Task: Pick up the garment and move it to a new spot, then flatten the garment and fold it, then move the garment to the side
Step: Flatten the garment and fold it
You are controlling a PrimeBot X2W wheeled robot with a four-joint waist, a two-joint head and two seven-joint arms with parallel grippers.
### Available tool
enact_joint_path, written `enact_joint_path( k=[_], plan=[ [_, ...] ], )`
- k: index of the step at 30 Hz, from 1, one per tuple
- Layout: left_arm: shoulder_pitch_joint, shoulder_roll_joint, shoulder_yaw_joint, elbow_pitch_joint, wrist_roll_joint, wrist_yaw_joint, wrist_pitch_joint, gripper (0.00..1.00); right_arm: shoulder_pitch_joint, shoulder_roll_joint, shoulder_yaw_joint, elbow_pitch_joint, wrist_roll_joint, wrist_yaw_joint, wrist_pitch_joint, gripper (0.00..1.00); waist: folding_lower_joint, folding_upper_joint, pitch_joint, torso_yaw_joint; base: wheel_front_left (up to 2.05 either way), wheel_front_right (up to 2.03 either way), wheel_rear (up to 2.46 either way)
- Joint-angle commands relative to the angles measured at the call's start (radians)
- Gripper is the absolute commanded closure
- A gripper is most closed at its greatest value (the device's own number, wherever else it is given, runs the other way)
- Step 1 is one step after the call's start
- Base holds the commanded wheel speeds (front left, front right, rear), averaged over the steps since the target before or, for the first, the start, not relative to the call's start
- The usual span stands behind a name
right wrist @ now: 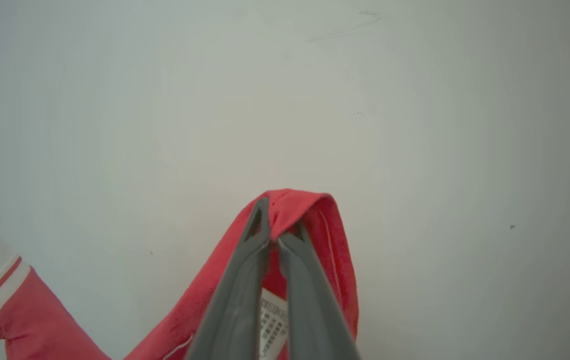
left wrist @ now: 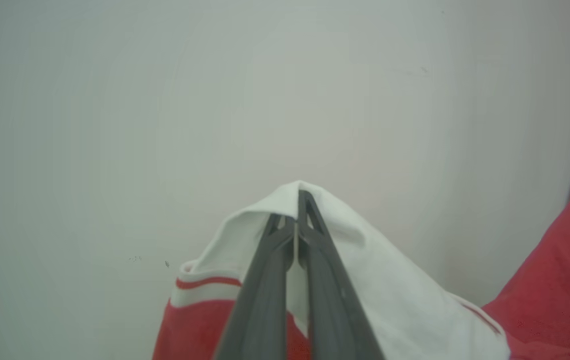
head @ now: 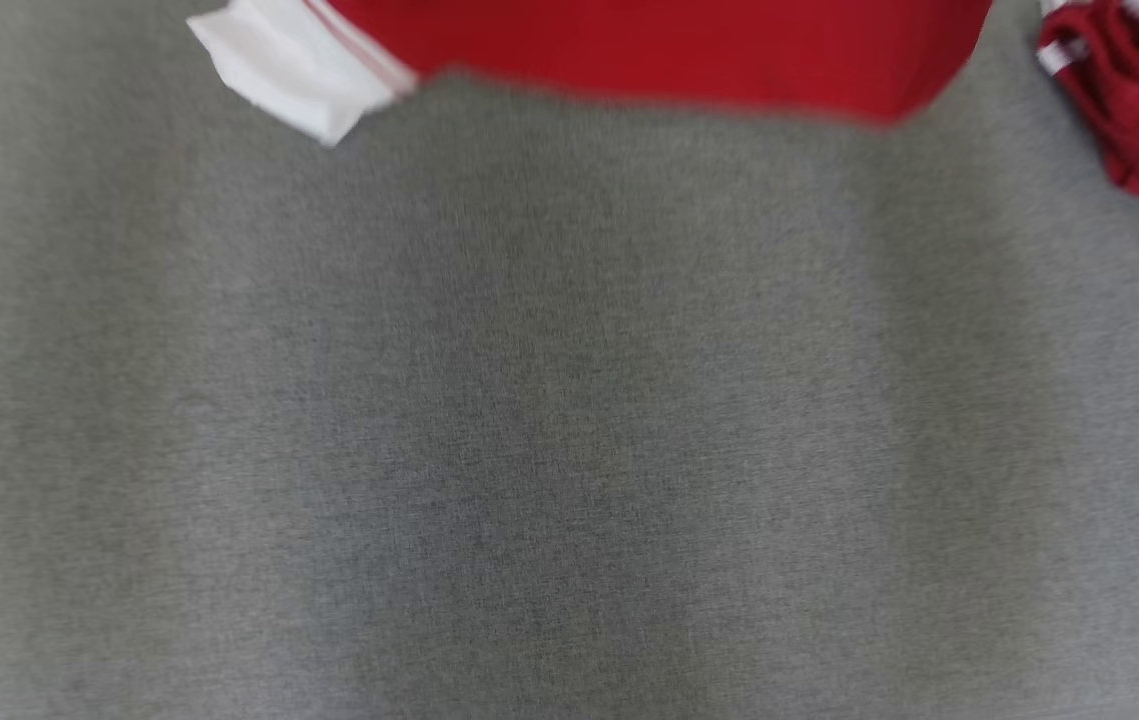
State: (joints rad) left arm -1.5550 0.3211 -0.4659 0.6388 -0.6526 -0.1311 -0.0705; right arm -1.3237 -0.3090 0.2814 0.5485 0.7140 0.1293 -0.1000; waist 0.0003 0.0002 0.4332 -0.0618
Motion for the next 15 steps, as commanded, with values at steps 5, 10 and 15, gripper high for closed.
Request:
enact_joint_path(
  k=[5, 10, 15],
  plan=[
    [-0.262, -0.001, 0.001, 0.125, 0.032, 0.002, -0.010, 1.00, -0.303, 0.028, 0.010, 0.149, 0.009, 0.002, 0.012, 1.00, -0.0003, -0.0002, 0.166, -0.002, 0.00, 0.00, 0.00],
    [-0.463, -0.003, -0.004, 0.236, 0.052, 0.004, -0.016, 1.00, -0.503, 0.053, 0.041, 0.273, -0.019, 0.002, 0.001, 1.00, -0.0003, -0.0002, 0.168, -0.007, 0.00, 0.00, 0.00],
    [-0.601, -0.029, 0.002, 0.326, 0.056, 0.012, -0.036, 1.00, -0.644, 0.039, 0.064, 0.391, -0.052, 0.002, -0.012, 1.00, -0.0003, -0.0002, 0.181, 0.012, 0.00, 0.00, 0.00]
  ],
)
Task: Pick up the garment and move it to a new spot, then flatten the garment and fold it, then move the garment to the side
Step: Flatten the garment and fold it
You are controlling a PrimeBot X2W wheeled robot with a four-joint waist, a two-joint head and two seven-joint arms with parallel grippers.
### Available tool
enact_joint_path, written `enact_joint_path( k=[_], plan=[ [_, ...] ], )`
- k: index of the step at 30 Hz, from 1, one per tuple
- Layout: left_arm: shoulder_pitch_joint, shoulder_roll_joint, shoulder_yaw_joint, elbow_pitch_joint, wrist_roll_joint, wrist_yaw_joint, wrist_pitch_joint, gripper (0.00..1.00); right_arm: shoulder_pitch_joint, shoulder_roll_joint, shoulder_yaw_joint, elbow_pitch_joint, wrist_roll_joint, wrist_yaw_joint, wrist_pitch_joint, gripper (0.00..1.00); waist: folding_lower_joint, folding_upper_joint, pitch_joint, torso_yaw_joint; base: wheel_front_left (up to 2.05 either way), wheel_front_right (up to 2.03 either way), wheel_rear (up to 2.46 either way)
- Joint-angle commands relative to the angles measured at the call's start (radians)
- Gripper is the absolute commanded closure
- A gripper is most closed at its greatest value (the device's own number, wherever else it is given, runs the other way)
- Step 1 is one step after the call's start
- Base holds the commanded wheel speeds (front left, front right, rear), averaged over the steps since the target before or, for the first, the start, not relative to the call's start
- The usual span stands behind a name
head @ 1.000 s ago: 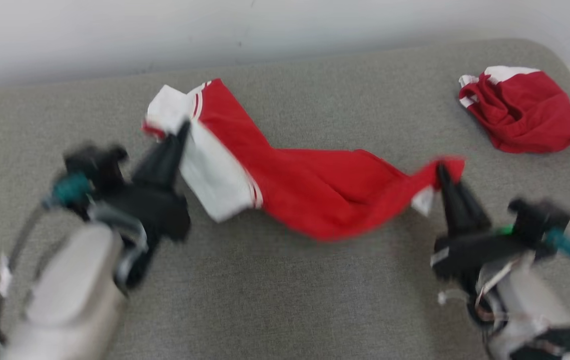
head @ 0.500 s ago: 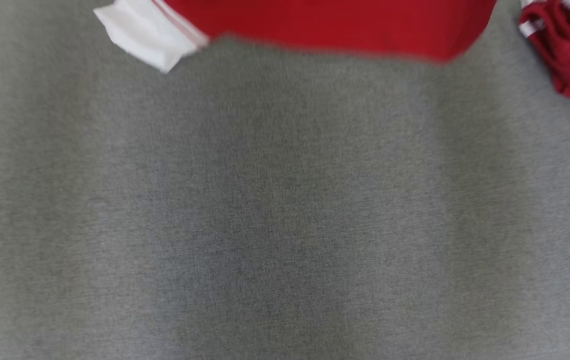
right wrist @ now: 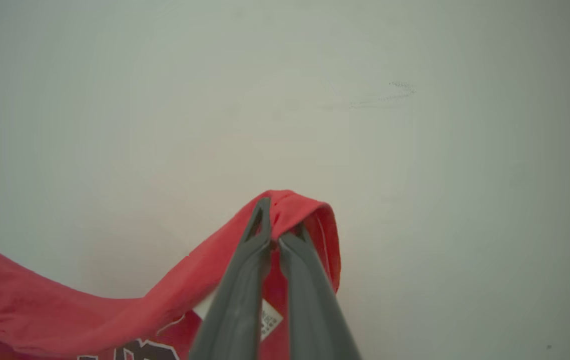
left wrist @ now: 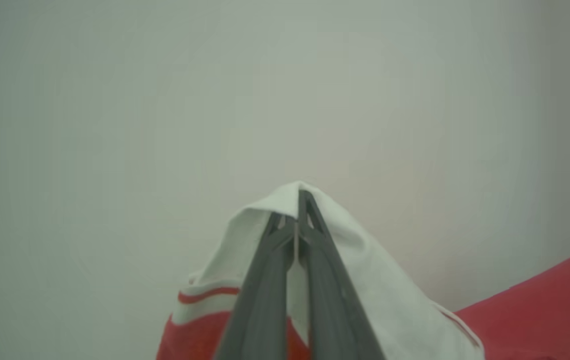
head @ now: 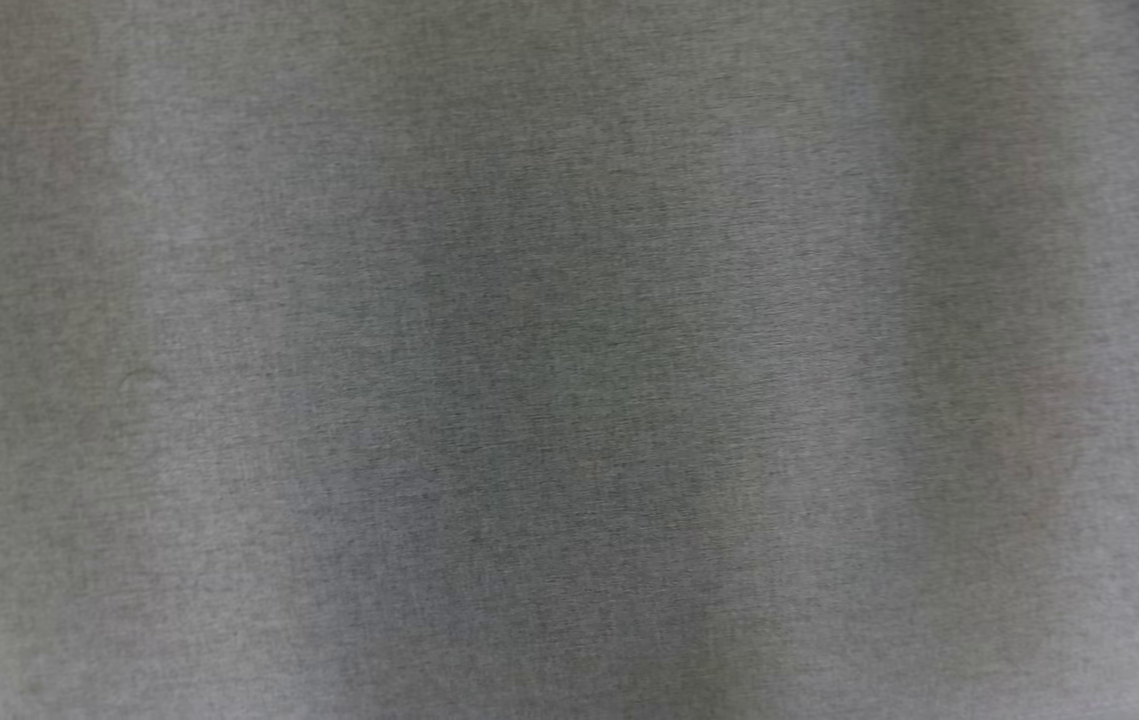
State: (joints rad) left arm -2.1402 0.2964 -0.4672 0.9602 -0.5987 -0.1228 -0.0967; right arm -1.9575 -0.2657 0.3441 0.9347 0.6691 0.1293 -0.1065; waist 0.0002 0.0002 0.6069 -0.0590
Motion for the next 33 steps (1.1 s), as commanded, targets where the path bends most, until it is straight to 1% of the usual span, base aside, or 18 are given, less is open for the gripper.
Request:
enact_joint_path(
  k=[1, 5, 8, 20, 24, 28, 30, 33],
  plan=[
    [-0.030, -0.013, 0.003, 0.023, -0.001, 0.003, -0.006, 1.00, -0.030, -0.007, 0.007, 0.028, -0.016, 0.002, -0.008, 1.00, -0.0002, -0.0002, 0.010, 0.016, 0.00, 0.00, 0.00],
    [-0.074, -0.037, 0.000, 0.071, -0.009, 0.000, -0.034, 1.00, -0.087, -0.002, 0.019, 0.101, -0.026, 0.002, -0.026, 1.00, -0.0002, -0.0002, 0.026, 0.032, 0.00, 0.00, 0.00],
    [-0.093, -0.048, -0.016, 0.101, -0.008, -0.004, -0.035, 1.00, -0.110, 0.005, 0.027, 0.139, -0.019, 0.002, -0.038, 1.00, -0.0002, -0.0002, 0.038, 0.035, 0.00, 0.00, 0.00],
    [-0.089, -0.056, -0.037, 0.171, -0.049, -0.007, -0.090, 1.00, -0.145, 0.013, 0.094, 0.201, -0.003, 0.002, -0.061, 1.00, -0.0002, -0.0002, 0.086, 0.038, 0.00, 0.00, 0.00],
    [-0.085, -0.054, -0.036, 0.170, -0.075, -0.006, -0.107, 1.00, -0.152, 0.006, 0.116, 0.208, 0.008, 0.002, -0.065, 1.00, -0.0002, -0.0002, 0.097, 0.042, 0.00, 0.00, 0.00],
    [-0.059, -0.054, -0.059, 0.143, -0.093, -0.006, -0.123, 1.00, -0.143, 0.003, 0.138, 0.210, 0.020, 0.002, -0.072, 1.00, -0.0002, -0.0002, 0.101, 0.056, 0.00, 0.00, 0.00],
    [-0.039, -0.054, -0.051, 0.114, -0.119, -0.006, -0.141, 1.00, -0.121, 0.000, 0.168, 0.191, 0.021, 0.002, -0.069, 1.00, -0.0002, -0.0002, 0.100, 0.064, 0.00, 0.00, 0.00],
    [-0.009, -0.046, -0.065, 0.078, -0.121, -0.006, -0.153, 1.00, -0.095, -0.014, 0.193, 0.164, 0.038, 0.002, -0.067, 1.00, -0.0002, -0.0002, 0.097, 0.068, 0.00, 0.00, 0.00]
  ],
)
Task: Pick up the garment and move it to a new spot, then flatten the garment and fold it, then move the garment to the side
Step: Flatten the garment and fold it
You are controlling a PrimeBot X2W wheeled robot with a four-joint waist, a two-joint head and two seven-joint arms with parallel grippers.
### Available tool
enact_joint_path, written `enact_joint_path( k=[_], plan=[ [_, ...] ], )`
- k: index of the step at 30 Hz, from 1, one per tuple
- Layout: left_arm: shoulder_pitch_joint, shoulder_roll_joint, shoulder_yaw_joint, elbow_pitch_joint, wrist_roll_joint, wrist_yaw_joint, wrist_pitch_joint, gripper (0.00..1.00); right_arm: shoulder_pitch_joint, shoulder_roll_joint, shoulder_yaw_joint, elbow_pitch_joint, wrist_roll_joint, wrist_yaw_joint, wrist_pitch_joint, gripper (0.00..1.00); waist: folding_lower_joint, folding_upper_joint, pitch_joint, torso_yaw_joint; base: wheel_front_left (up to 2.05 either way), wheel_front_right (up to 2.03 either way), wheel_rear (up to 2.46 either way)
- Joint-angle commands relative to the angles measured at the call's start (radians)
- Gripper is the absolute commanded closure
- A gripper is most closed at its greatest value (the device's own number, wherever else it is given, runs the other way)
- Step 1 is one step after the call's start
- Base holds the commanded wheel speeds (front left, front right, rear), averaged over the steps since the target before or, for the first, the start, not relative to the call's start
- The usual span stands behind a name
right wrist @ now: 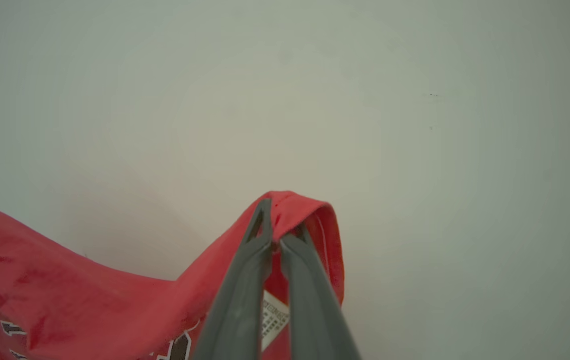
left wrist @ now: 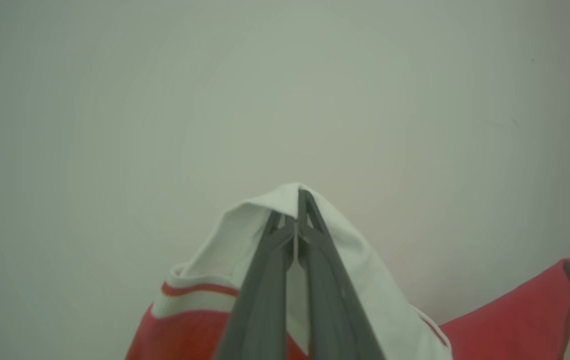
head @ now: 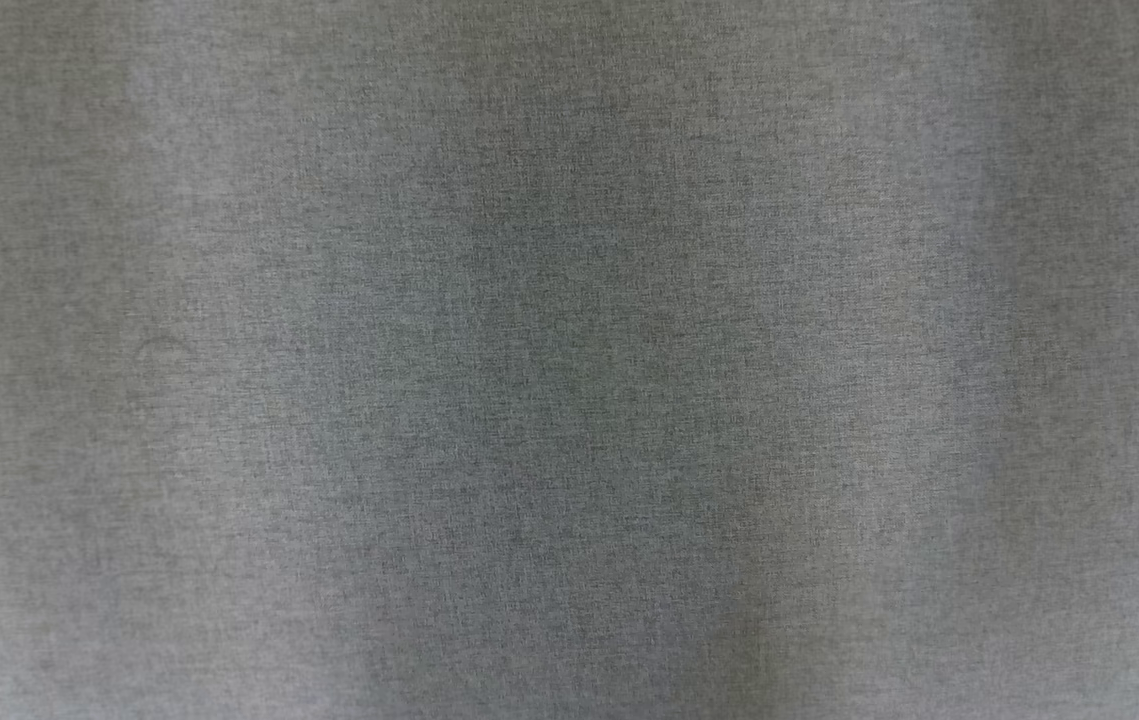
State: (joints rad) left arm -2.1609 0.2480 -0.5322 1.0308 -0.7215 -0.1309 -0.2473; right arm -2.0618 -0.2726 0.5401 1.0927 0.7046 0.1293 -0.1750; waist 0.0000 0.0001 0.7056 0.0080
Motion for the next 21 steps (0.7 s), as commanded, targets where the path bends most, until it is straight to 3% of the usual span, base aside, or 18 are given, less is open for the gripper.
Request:
enact_joint_path(
  k=[1, 4, 11, 17, 21],
  plan=[
    [0.032, 0.009, 0.001, -0.011, -0.008, 0.002, -0.007, 1.00, 0.025, -0.015, 0.009, -0.012, 0.013, 0.002, 0.002, 1.00, 0.0000, -0.0001, -0.004, 0.002, 0.00, 0.00, 0.00],
    [0.093, 0.033, 0.008, -0.079, -0.045, 0.002, -0.014, 1.00, 0.082, -0.038, 0.042, -0.075, 0.061, 0.002, -0.001, 1.00, 0.0000, -0.0001, -0.011, 0.004, 0.00, 0.00, 0.00],
    [0.447, 0.127, 0.071, -0.330, -0.077, 0.013, -0.018, 1.00, 0.368, -0.138, 0.131, -0.301, 0.223, 0.002, -0.034, 1.00, 0.0000, -0.0001, -0.080, 0.008, 0.00, 0.00, 0.00],
    [0.907, 0.149, 0.169, -0.621, -0.071, 0.104, -0.016, 1.00, 0.680, -0.225, 0.166, -0.489, 0.324, 0.002, -0.065, 1.00, 0.0000, -0.0001, -0.182, 0.010, 0.00, 0.00, 0.00],
    [1.211, 0.131, 0.214, -0.803, -0.081, 0.171, -0.016, 1.00, 0.896, -0.288, 0.178, -0.586, 0.347, 0.002, -0.081, 1.00, 0.0000, -0.0001, -0.248, 0.017, 0.00, 0.00, 0.00]
  ],
)
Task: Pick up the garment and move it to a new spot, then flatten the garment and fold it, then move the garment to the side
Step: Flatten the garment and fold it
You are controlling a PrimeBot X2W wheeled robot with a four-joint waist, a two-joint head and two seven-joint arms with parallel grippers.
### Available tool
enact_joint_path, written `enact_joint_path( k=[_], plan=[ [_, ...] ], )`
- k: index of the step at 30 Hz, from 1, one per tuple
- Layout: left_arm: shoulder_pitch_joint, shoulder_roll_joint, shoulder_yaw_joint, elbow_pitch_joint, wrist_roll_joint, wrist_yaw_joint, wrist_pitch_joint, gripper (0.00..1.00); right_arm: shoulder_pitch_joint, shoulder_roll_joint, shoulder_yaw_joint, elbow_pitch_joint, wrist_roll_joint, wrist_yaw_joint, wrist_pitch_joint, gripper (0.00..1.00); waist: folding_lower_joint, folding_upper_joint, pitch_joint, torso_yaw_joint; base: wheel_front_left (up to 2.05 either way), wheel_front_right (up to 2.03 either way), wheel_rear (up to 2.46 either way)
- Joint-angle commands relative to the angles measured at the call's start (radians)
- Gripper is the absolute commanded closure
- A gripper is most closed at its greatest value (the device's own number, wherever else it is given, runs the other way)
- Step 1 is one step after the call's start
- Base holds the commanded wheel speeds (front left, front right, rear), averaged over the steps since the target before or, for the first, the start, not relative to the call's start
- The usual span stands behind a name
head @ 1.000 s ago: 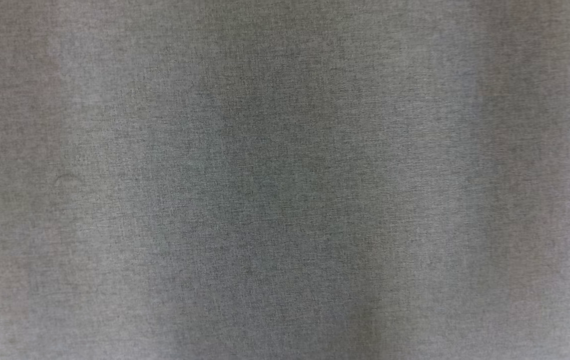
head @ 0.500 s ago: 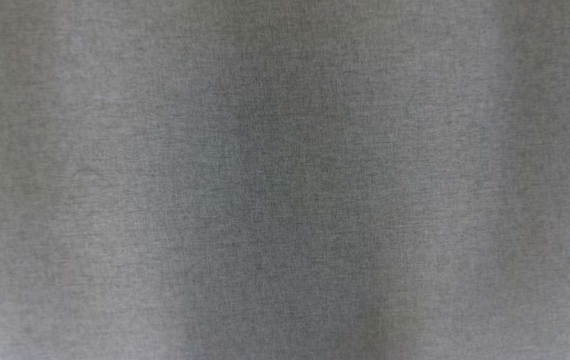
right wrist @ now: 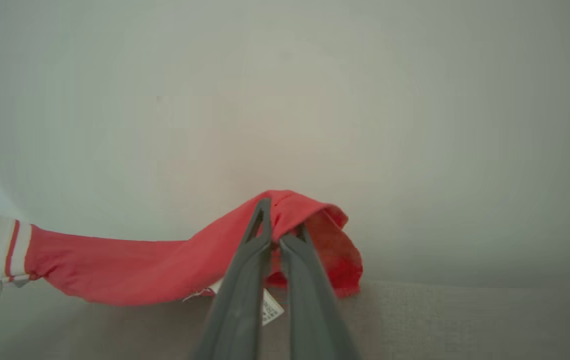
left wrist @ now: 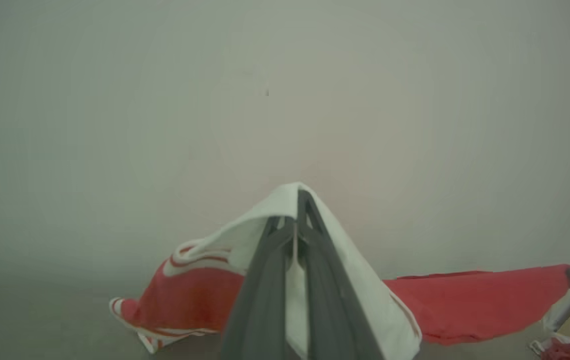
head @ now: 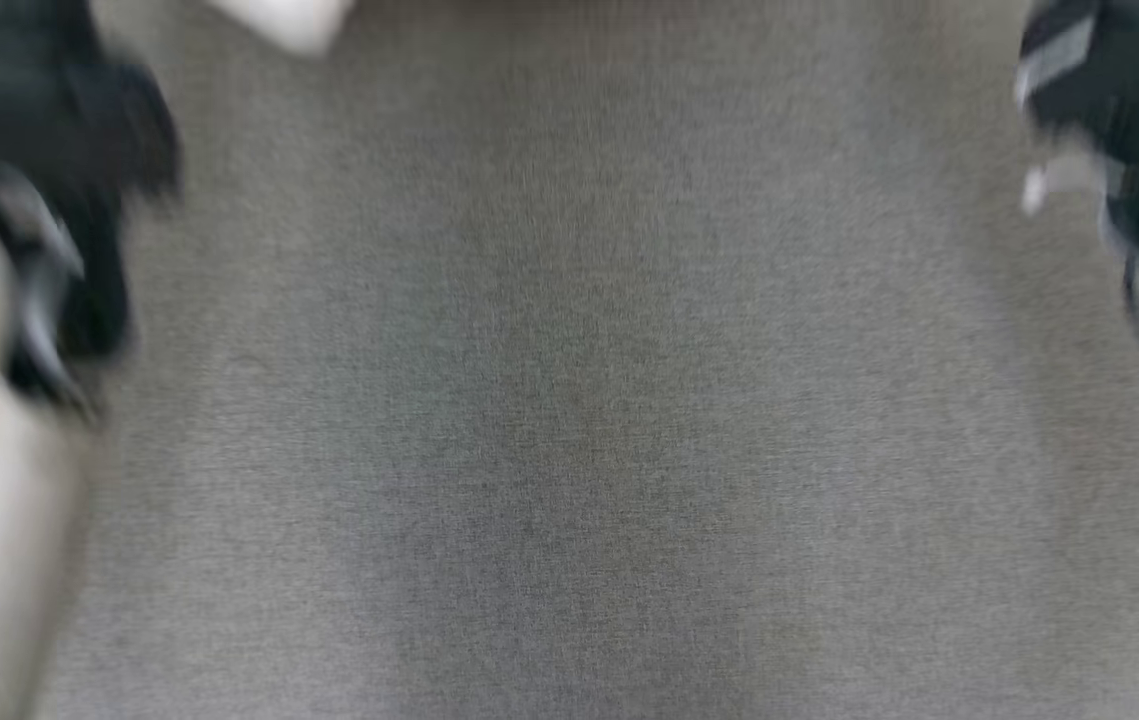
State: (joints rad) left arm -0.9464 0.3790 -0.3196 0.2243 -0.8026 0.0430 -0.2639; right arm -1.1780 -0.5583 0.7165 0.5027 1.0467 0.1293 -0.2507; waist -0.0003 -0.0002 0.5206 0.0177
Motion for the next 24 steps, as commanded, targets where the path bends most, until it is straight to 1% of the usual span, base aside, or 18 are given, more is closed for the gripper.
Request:
enact_joint_path(
  k=[1, 2, 3, 4, 6, 9, 11, 16, 19, 20, 24],
  plan=[
    [0.070, 0.001, -0.007, -0.027, 0.007, 0.011, 0.000, 1.00, 0.065, -0.010, 0.004, -0.017, 0.008, 0.002, -0.006, 1.00, 0.0003, 0.0002, -0.081, 0.008, 0.00, 0.00, 0.00],
    [0.132, 0.001, 0.008, -0.063, 0.007, 0.027, 0.000, 1.00, 0.113, -0.017, -0.002, -0.035, 0.013, 0.002, -0.008, 1.00, 0.0003, 0.0002, -0.097, 0.008, 0.00, 0.00, 0.00],
    [0.193, -0.002, 0.020, -0.093, 0.006, 0.036, 0.000, 1.00, 0.164, -0.018, -0.007, -0.051, 0.023, 0.002, -0.011, 1.00, 0.0003, 0.0002, -0.117, 0.007, 0.00, 0.00, 0.00],
    [0.257, -0.005, 0.010, -0.116, 0.003, 0.043, 0.000, 1.00, 0.211, -0.022, -0.006, -0.068, 0.022, 0.002, -0.012, 1.00, 0.0003, 0.0002, -0.132, 0.006, 0.00, 0.00, 0.00],
    [0.365, -0.003, 0.034, -0.166, 0.003, 0.065, 0.000, 1.00, 0.301, -0.023, -0.009, -0.093, 0.022, 0.002, -0.014, 1.00, 0.0003, 0.0002, -0.160, -0.002, 0.00, 0.00, 0.00],
    [0.514, -0.017, 0.055, -0.216, -0.006, 0.072, 0.000, 1.00, 0.416, -0.008, -0.005, -0.102, 0.027, 0.002, -0.013, 1.00, 0.0003, 0.0002, -0.197, -0.014, 0.00, 0.00, 0.00],
    [0.599, -0.033, 0.053, -0.230, -0.009, 0.067, 0.000, 1.00, 0.483, 0.005, -0.029, -0.100, 0.050, 0.002, -0.015, 1.00, 0.0003, 0.0002, -0.222, -0.014, 0.00, 0.00, 0.00],
    [0.764, -0.082, 0.044, -0.236, 0.000, 0.055, 0.000, 1.00, 0.659, 0.027, -0.068, -0.110, 0.039, 0.002, -0.015, 1.00, 0.0003, 0.0002, -0.286, -0.016, 0.00, 0.00, 0.00],
    [0.845, -0.118, 0.056, -0.232, -0.002, 0.050, 0.000, 1.00, 0.755, 0.037, -0.104, -0.122, 0.029, 0.002, -0.015, 1.00, 0.0003, 0.0002, -0.316, -0.020, 0.00, 0.00, 0.00],
    [0.845, -0.118, 0.056, -0.232, -0.002, 0.050, 0.000, 1.00, 0.755, 0.037, -0.104, -0.122, 0.029, 0.002, -0.015, 1.00, 0.0003, 0.0002, -0.316, -0.020, 0.00, 0.00, 0.00],
    [0.939, -0.161, 0.073, -0.234, 0.005, 0.034, 0.000, 1.00, 0.869, 0.039, -0.152, -0.132, 0.011, 0.002, -0.015, 1.00, 0.0003, 0.0002, -0.352, -0.018, 0.00, 0.00, 0.00]
  ],
)
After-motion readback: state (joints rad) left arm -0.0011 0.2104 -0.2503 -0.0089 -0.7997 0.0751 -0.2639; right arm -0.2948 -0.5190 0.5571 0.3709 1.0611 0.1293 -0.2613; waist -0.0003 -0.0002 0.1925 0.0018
